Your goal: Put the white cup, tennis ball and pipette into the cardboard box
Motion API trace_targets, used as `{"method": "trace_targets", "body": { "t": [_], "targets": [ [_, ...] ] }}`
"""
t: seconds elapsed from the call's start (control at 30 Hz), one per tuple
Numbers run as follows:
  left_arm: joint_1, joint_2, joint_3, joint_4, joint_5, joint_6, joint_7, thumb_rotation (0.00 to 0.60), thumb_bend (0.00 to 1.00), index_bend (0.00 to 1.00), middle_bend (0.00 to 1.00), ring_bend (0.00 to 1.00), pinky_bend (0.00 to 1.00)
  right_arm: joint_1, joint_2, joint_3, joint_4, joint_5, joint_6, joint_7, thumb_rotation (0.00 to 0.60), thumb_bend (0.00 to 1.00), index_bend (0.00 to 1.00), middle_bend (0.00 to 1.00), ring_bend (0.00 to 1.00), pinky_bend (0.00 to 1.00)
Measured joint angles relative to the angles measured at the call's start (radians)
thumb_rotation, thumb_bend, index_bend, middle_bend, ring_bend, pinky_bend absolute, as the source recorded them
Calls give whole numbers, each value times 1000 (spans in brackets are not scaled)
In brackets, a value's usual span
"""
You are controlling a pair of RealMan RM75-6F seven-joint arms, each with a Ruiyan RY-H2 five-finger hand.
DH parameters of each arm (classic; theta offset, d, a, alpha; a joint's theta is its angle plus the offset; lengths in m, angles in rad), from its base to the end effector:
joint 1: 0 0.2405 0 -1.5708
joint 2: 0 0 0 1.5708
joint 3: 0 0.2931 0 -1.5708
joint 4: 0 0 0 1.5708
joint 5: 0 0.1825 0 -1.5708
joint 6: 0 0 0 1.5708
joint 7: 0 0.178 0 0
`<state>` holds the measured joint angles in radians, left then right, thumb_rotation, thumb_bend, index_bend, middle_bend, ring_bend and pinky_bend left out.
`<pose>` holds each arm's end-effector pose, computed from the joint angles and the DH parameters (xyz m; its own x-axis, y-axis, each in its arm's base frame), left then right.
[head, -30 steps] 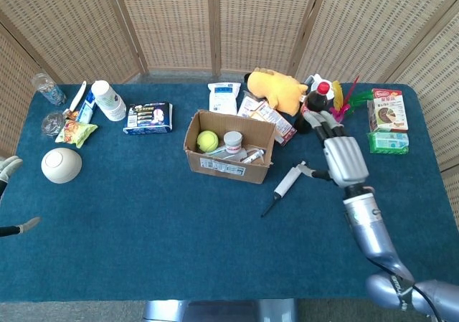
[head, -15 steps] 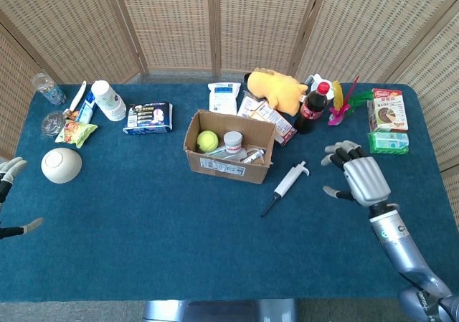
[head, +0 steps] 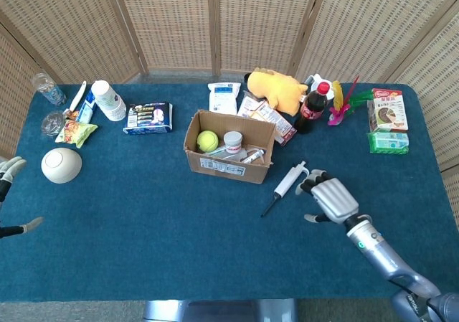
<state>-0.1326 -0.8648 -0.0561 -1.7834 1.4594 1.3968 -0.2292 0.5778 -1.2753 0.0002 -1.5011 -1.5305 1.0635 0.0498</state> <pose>-0.3072 0.2285 0.2597 0.2532 0.0594 0.9656 0.9673 -0.0045 -0.2534 -0.2353 -0.3391 0.0769 0.4706 -0.2693 0.8402 -0.8283 -0.4632 0.3154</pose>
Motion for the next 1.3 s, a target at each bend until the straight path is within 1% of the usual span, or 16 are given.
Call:
{"method": "trace_targets", "body": {
  "t": [0.17, 0.27, 0.43, 0.63, 0.87, 1.0, 1.2, 1.3],
  "targets": [
    [-1, 0, -1, 3, -1, -2, -5, 600, 37, 0, 0, 0, 72, 22, -5, 9, -63, 29, -58, -24, 600, 28, 319, 399, 244, 202],
    [-2, 0, -1, 4, 1, -2, -6, 600, 37, 0, 0, 0, 72, 40, -18, 24, -89, 61, -89, -70, 600, 36, 317, 398, 243, 199],
    [-1, 1, -2, 6, -2, -1, -10, 600, 37, 0, 0, 0, 72, 65, -56, 58, -117, 151, -132, -142, 600, 60, 291, 398, 237, 182],
    [-1, 2, -2, 8, -2, -1, -14, 600, 37, 0, 0, 0, 72, 83, -104, 89, -142, 276, -157, -240, 600, 103, 270, 396, 197, 147],
    [0, 3, -3, 10, -3, -1, -21, 600, 38, 0, 0, 0, 73, 88, -168, 95, -157, 376, -130, -393, 600, 137, 257, 379, 147, 103],
    [0, 3, -3, 11, 0, 0, -24, 600, 38, 0, 0, 0, 73, 90, -210, 98, -170, 457, -99, -484, 600, 174, 249, 381, 135, 89],
    [1, 4, -3, 12, 1, 2, -28, 600, 38, 0, 0, 0, 73, 98, -263, 105, -186, 550, -59, -573, 600, 183, 241, 387, 129, 87],
    [1, 4, -2, 14, 3, 2, -30, 600, 37, 0, 0, 0, 73, 103, -280, 102, -179, 573, -51, -598, 600, 184, 240, 387, 124, 87]
  ]
}}
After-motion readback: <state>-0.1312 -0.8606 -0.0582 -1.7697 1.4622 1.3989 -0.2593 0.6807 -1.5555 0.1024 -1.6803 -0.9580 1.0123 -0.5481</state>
